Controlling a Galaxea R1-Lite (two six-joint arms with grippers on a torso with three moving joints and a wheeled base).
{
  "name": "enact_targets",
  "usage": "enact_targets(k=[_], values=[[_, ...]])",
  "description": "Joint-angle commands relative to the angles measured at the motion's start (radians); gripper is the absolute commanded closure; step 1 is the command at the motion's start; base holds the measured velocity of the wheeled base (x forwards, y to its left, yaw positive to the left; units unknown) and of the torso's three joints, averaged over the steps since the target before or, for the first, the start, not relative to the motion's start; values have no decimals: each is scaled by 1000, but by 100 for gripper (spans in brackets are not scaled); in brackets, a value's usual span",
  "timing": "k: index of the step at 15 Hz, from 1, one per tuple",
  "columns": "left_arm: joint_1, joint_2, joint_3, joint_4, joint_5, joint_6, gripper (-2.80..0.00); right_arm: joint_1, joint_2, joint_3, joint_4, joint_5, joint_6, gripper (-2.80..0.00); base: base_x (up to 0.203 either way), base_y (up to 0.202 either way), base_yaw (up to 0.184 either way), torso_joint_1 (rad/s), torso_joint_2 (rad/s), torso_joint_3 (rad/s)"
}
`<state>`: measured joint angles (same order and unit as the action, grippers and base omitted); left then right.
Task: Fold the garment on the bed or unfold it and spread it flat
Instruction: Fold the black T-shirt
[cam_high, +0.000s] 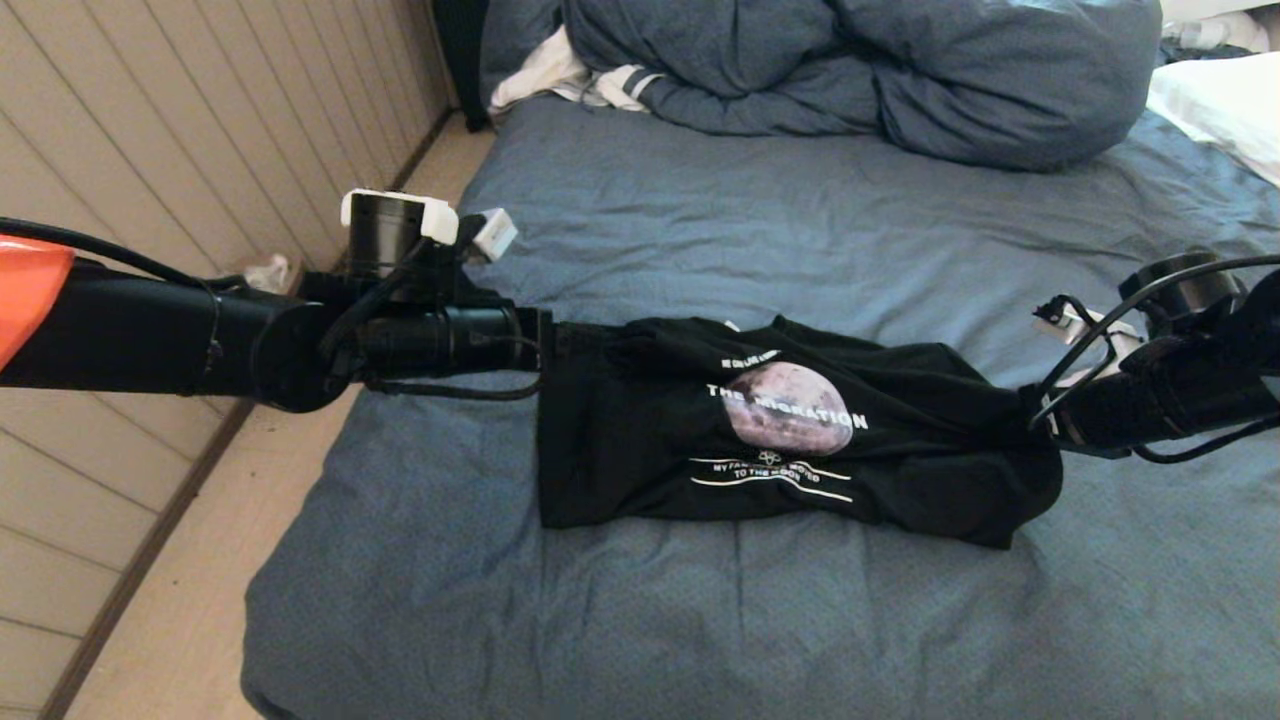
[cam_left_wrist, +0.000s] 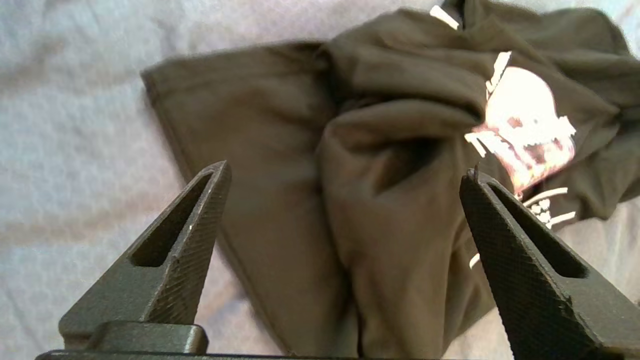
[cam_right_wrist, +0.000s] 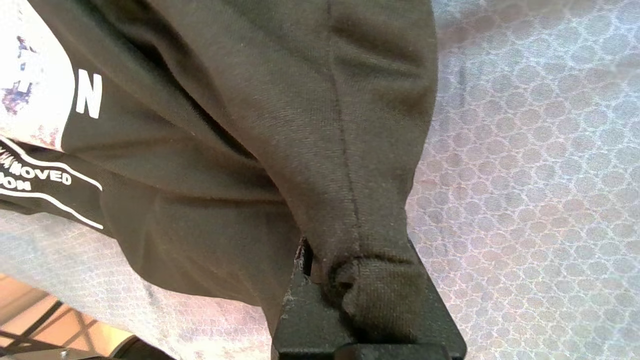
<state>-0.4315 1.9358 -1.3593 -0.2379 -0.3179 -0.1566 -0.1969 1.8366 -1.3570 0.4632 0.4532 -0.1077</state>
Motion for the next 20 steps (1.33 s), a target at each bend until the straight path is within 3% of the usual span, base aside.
enact_targets(k=[1, 6, 9, 11, 15, 20], values=[[-3, -24, 27, -1, -4, -2, -280, 1, -2, 1, 3, 4, 0, 0, 0, 0, 0, 0, 0, 0], [-5, -110, 197, -15, -39, -2, -280, 1, 0, 15, 0, 5, 0, 0, 0, 0, 0, 0, 0, 0], [-25, -73, 193, -17, -90, -9, -280, 2, 4, 15, -1, 6, 0, 0, 0, 0, 0, 0, 0, 0], [-36, -34, 137, -17, -95, -14, -280, 2, 6, 10, -1, 5, 1, 0, 0, 0, 0, 0, 0, 0], [-51, 90, -92, 12, -85, -71, -280, 4, 13, 2, -3, 5, 2, 0, 0, 0, 0, 0, 0, 0], [-58, 211, -278, 59, -77, -81, -280, 21, 6, 21, -3, 5, 0, 0, 0, 0, 0, 0, 0, 0]])
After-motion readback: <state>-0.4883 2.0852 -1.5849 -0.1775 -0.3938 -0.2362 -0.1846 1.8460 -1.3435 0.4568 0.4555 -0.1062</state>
